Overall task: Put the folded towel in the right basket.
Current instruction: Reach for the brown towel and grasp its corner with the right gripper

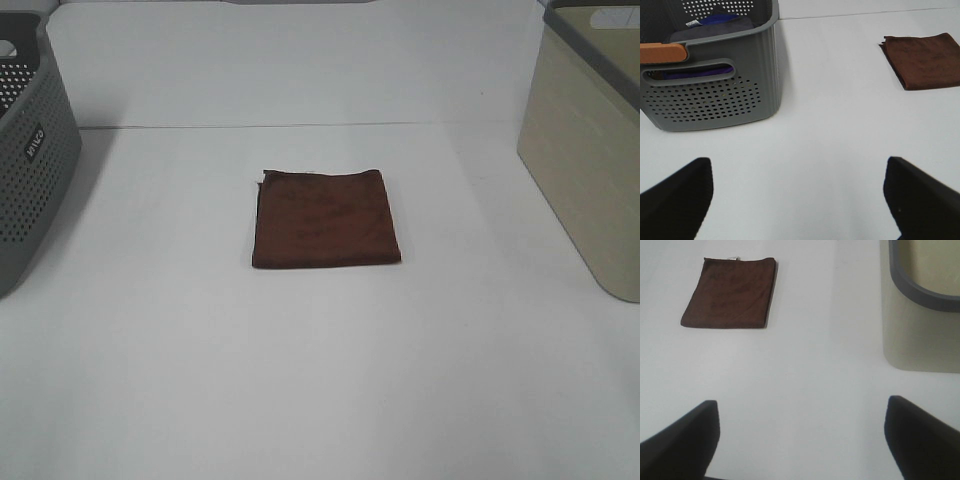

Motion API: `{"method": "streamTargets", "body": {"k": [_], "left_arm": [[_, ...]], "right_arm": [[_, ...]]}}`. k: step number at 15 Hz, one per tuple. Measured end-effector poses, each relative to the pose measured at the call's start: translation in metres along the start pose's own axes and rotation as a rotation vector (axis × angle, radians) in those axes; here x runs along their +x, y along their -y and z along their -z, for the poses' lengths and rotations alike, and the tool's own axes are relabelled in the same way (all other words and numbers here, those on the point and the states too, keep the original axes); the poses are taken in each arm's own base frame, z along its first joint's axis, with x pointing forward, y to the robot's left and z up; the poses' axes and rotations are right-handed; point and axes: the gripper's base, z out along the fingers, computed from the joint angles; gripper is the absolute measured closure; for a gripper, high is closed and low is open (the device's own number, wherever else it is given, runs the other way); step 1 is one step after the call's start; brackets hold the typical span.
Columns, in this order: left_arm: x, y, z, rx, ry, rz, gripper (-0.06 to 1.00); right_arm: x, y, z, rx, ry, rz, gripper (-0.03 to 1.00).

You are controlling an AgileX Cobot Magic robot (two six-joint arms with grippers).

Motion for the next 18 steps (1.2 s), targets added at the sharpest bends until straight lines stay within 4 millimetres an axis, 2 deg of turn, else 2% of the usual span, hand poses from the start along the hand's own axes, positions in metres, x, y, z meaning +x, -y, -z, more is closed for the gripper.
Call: {"method": "streamTargets", "body": {"k": [4, 8, 10, 12, 16, 18], "left_arm": [[0.000, 0.000, 0.000, 0.000, 0.000, 0.000, 0.07], [0.000, 0.000, 0.000, 0.000, 0.000, 0.000, 0.07], [0.000, 0.000, 0.000, 0.000, 0.000, 0.000, 0.07], [0.000, 0.000, 0.000, 0.000, 0.000, 0.000, 0.07], [0.000, 0.000, 0.000, 0.000, 0.000, 0.000, 0.07], [0.000, 0.000, 0.000, 0.000, 0.000, 0.000, 0.07]], "right_arm": [[-0.060, 0.005, -0.042, -0.047, -0.156, -0.047, 0.13], [-0.101, 0.010, -0.079, -0.073, -0.270, -0.087, 0.13], [-0.109, 0.012, -0.098, -0.085, -0.302, -0.103, 0.13], [-0.113, 0.005, -0.113, -0.104, -0.335, -0.079, 0.13], [-0.116, -0.041, -0.176, -0.163, -0.456, 0.026, 0.13], [-0.117, -0.056, -0.212, -0.184, -0.510, 0.046, 0.13]]}}
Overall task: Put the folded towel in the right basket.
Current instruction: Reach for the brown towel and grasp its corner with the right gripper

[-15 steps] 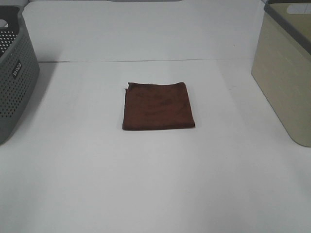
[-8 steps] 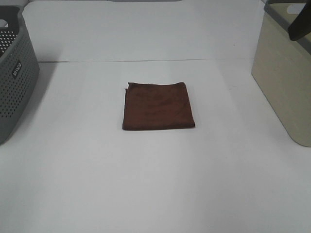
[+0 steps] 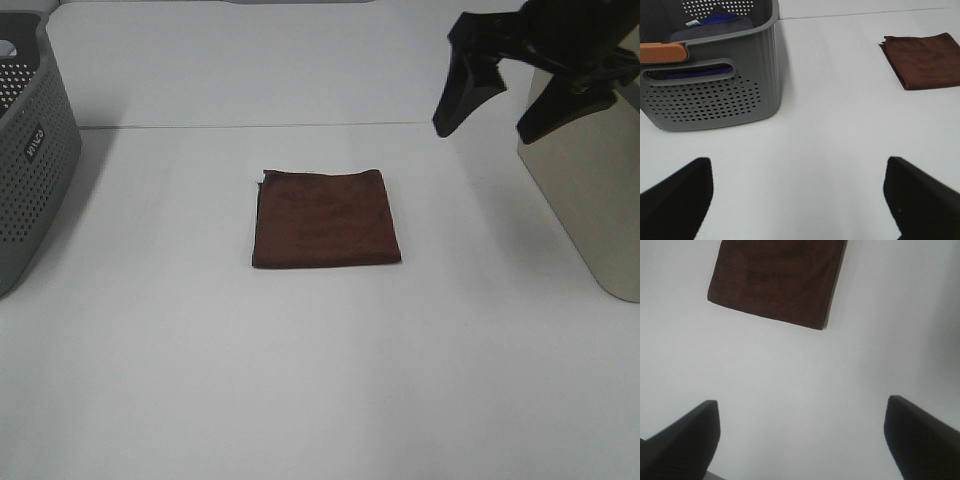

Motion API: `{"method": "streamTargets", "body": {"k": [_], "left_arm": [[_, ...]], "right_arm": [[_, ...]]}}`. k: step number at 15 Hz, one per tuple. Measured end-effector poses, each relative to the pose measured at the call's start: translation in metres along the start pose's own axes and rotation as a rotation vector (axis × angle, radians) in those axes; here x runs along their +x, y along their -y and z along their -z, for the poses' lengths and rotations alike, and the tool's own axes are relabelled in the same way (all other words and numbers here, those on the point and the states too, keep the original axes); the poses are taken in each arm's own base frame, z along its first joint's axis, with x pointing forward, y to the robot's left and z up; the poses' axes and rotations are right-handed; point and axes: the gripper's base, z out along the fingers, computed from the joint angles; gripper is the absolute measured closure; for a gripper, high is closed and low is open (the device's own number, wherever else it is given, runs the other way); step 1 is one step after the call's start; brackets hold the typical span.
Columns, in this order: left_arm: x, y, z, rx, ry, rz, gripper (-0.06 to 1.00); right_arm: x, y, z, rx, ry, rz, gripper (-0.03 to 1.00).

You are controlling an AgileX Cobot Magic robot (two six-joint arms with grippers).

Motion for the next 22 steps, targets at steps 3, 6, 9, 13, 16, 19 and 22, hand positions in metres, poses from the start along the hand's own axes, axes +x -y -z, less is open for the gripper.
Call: {"method": "streamTargets", "body": {"k": [3, 6, 9, 13, 16, 19, 22], "left_arm": [[0.000, 0.000, 0.000, 0.000, 0.000, 0.000, 0.07], [0.000, 0.000, 0.000, 0.000, 0.000, 0.000, 0.07], [0.000, 0.000, 0.000, 0.000, 0.000, 0.000, 0.07], [0.000, 0.000, 0.000, 0.000, 0.000, 0.000, 0.07], [0.000, 0.000, 0.000, 0.000, 0.000, 0.000, 0.07], [0.000, 0.000, 0.000, 0.000, 0.000, 0.000, 0.07], [0.000, 0.000, 0.000, 0.000, 0.000, 0.000, 0.07]], "right_arm": [[-0.026, 0.002, -0.041, -0.057, -0.043, -0.046, 0.13], [-0.043, 0.008, -0.094, -0.118, -0.111, -0.067, 0.13], [-0.044, 0.008, -0.140, -0.228, -0.181, -0.037, 0.13], [-0.054, 0.018, -0.175, -0.268, -0.192, -0.070, 0.13], [-0.062, 0.048, -0.191, -0.273, -0.154, -0.153, 0.13], [-0.065, 0.068, -0.191, -0.261, -0.119, -0.198, 0.13], [-0.068, 0.061, -0.194, -0.257, -0.090, -0.188, 0.13]]}}
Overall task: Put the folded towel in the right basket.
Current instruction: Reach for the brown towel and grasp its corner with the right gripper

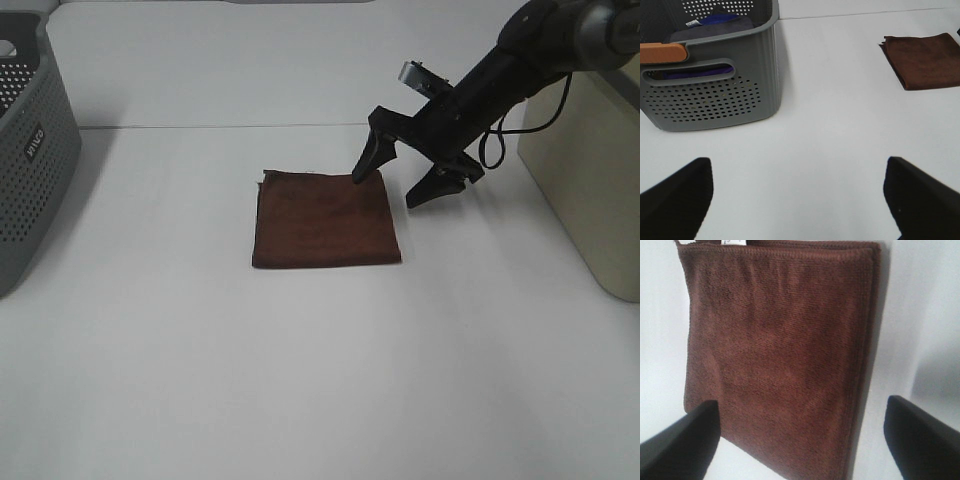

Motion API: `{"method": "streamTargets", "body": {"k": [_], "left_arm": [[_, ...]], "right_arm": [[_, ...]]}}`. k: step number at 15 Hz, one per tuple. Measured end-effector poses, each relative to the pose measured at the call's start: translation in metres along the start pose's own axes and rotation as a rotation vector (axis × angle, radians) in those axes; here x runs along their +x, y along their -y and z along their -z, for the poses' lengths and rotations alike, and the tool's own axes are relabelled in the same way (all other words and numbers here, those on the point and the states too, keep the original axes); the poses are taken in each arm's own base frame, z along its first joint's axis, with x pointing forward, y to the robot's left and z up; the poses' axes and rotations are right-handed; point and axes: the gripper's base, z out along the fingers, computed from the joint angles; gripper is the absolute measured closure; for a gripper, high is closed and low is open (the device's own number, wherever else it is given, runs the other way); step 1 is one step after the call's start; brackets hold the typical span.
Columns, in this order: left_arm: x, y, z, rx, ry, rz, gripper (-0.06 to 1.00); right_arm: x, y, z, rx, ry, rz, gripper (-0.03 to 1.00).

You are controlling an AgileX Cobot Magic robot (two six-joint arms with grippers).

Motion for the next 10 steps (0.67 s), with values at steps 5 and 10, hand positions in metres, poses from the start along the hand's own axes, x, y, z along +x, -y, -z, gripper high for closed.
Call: {"method": "streamTargets", "body": {"k": [5, 10], "left_arm": [[0.000, 0.000, 0.000, 0.000, 0.000, 0.000, 0.07], [0.000, 0.000, 0.000, 0.000, 0.000, 0.000, 0.07]], "right_arm": [[0.004, 0.005, -0.025, -0.005, -0.034, -0.012, 0.14], [0.008, -0.018, -0.048, 0.003, -0.011, 0.044, 0.46]]}}
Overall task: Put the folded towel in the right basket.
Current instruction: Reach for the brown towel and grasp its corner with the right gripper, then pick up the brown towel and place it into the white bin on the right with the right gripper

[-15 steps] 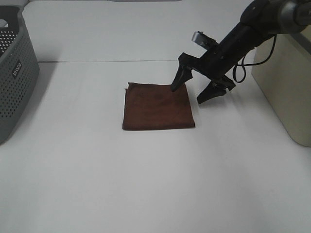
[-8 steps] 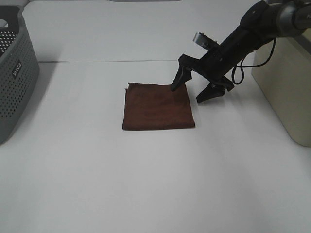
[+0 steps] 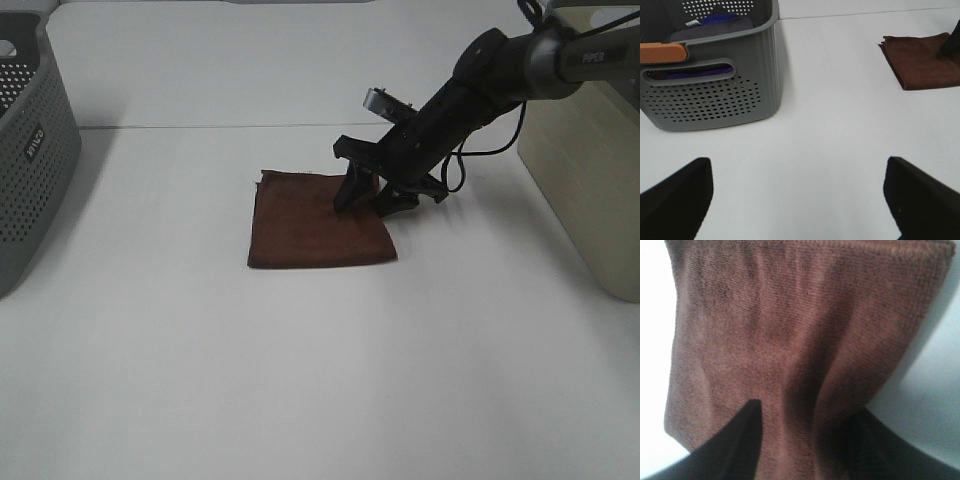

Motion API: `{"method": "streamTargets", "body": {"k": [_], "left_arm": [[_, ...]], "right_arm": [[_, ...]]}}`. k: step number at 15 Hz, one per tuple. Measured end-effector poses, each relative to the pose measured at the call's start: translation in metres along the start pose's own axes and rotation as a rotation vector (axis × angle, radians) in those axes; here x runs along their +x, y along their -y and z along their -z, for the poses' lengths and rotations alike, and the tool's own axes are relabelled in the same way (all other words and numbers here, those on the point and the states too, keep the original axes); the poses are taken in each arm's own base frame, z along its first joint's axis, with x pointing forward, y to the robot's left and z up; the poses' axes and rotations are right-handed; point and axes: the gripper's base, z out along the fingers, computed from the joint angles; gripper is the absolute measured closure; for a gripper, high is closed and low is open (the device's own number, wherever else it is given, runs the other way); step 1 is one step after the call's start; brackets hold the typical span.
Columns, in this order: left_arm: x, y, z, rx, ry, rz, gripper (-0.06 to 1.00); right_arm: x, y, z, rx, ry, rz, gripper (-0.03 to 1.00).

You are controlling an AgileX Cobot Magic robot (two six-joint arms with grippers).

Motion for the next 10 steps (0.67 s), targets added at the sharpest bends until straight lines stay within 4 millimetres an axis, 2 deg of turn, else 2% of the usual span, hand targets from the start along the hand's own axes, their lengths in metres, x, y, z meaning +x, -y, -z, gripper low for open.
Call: {"method": "streamTargets", "body": {"k": [3, 4, 7, 8, 10], "left_arm": [[0.000, 0.000, 0.000, 0.000, 0.000, 0.000, 0.07], [0.000, 0.000, 0.000, 0.000, 0.000, 0.000, 0.07], [0.000, 0.000, 0.000, 0.000, 0.000, 0.000, 0.07], [0.000, 0.000, 0.000, 0.000, 0.000, 0.000, 0.07], [0.000, 0.000, 0.000, 0.000, 0.000, 0.000, 0.07]], "right_arm": [[0.000, -0.002, -0.010, 0.011, 0.019, 0.007, 0.88], [0.000, -0.002, -0.010, 0.011, 0.018, 0.007, 0.95], [0.000, -0.004, -0.005, 0.009, 0.011, 0.015, 0.96], [-0.001, -0.009, 0.004, 0.012, 0.010, 0.035, 0.96], [-0.004, -0.025, 0.037, 0.041, 0.014, 0.103, 0.96]]}}
